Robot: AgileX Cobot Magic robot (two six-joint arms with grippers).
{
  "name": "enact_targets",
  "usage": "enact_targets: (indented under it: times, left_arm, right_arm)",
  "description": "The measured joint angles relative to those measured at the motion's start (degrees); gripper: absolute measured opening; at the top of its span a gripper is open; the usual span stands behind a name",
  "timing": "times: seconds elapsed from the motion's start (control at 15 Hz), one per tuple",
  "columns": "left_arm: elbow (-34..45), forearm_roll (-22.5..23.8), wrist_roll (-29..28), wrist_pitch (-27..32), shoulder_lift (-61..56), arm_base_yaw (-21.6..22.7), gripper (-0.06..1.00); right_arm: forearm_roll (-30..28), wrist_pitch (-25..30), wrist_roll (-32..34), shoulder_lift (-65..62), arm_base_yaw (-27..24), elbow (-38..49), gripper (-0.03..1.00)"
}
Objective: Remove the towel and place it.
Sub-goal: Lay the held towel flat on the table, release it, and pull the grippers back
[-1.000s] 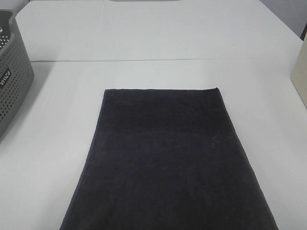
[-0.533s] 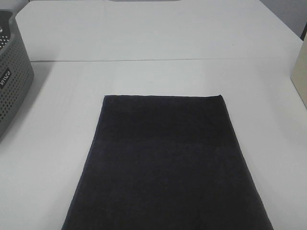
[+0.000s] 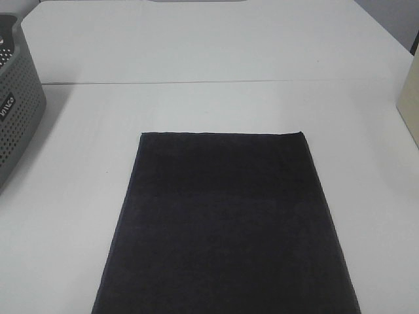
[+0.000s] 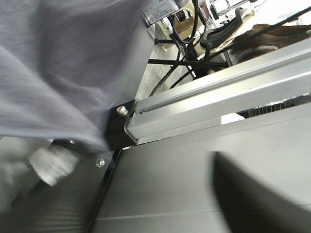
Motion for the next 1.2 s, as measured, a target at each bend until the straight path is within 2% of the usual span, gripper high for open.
enact_targets:
  times: [0.07, 0.13, 0.53, 0.73, 0.8, 0.87, 0.93, 1.0, 1.07, 1.2]
  left_arm:
    - [0.0, 0.0, 0.0, 0.0, 0.0, 0.0, 0.89]
    - [0.0, 0.0, 0.0, 0.0, 0.0, 0.0, 0.94]
    - [0.0, 0.0, -1.5, 3.4, 0.0, 0.0, 0.95]
    - [-7.6, 0.2, -1.2, 18.0, 0.0, -0.1, 0.9]
    - [-9.6, 0.2, -0.6, 20.8, 0.0, -0.1, 0.89]
    - [-13.6, 0.1, 1.2, 26.6, 0.0, -0.1, 0.89]
    - [-18.2, -0.1, 4.6, 35.9, 0.0, -0.2, 0.89]
    - [-19.2, -0.2, 5.8, 38.9, 0.0, -0.2, 0.89]
    - [-21.9, -0.2, 12.5, 52.5, 0.0, -0.2, 0.89]
    - [-24.4, -0.2, 23.7, 75.7, 0.0, -0.2, 0.88]
  right_arm:
    - [-0.5, 0.0, 0.0, 0.0, 0.0, 0.0, 0.68]
    - [-1.1, 0.0, -0.1, 0.0, 0.0, 0.0, 0.71]
    - [-3.0, 0.0, -0.1, 0.0, 0.0, 0.0, 0.73]
    - [-10.9, 0.1, 1.7, 0.0, 0.0, -4.7, 0.73]
    - [-14.0, 0.1, 3.7, 0.0, 0.0, -7.1, 0.73]
    - [-17.2, -0.1, 5.5, 0.0, 0.0, -9.7, 0.73]
    - [-20.7, -1.4, 7.2, 0.0, 0.0, -11.8, 0.73]
    - [-22.5, -2.5, 8.1, 0.0, 0.0, -12.9, 0.73]
    - [-27.6, -6.6, 11.1, 0.0, 0.0, -15.2, 0.73]
    - [-36.4, -14.8, 16.2, 0.0, 0.0, -16.2, 0.73]
